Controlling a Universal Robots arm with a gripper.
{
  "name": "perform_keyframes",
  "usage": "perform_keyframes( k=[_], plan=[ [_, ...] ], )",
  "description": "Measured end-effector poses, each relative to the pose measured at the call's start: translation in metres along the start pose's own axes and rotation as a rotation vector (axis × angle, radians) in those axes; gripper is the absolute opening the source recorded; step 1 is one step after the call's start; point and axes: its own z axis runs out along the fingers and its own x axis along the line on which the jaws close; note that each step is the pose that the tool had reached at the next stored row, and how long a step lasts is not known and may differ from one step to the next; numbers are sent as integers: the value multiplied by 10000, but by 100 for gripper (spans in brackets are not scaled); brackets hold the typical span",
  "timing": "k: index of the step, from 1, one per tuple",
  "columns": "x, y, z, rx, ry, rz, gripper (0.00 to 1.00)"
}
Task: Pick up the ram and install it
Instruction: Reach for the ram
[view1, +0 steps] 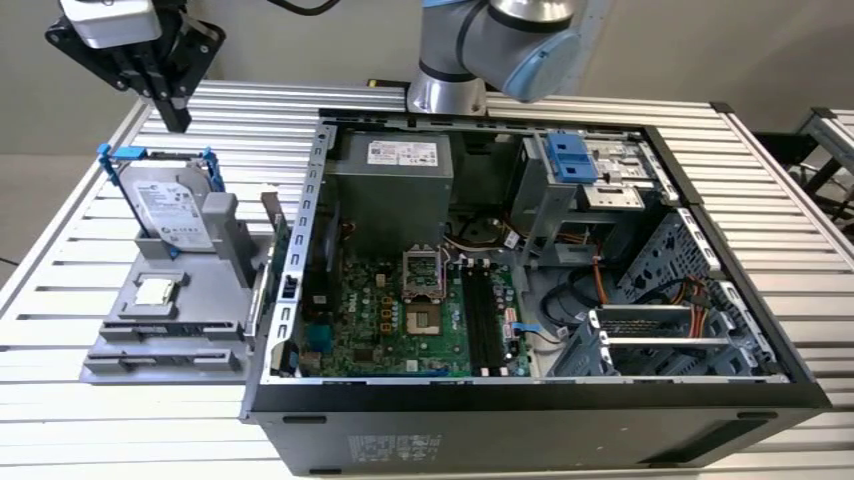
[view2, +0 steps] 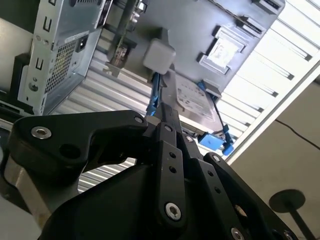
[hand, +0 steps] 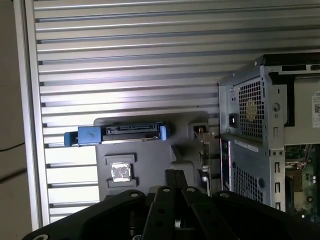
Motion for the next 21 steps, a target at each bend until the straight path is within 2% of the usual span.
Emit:
perform_keyframes(
  k=[16, 21],
  plan=[
    [344, -18, -7, 0, 0, 0, 0],
    [423, -20, -8, 0, 0, 0, 0]
  ],
)
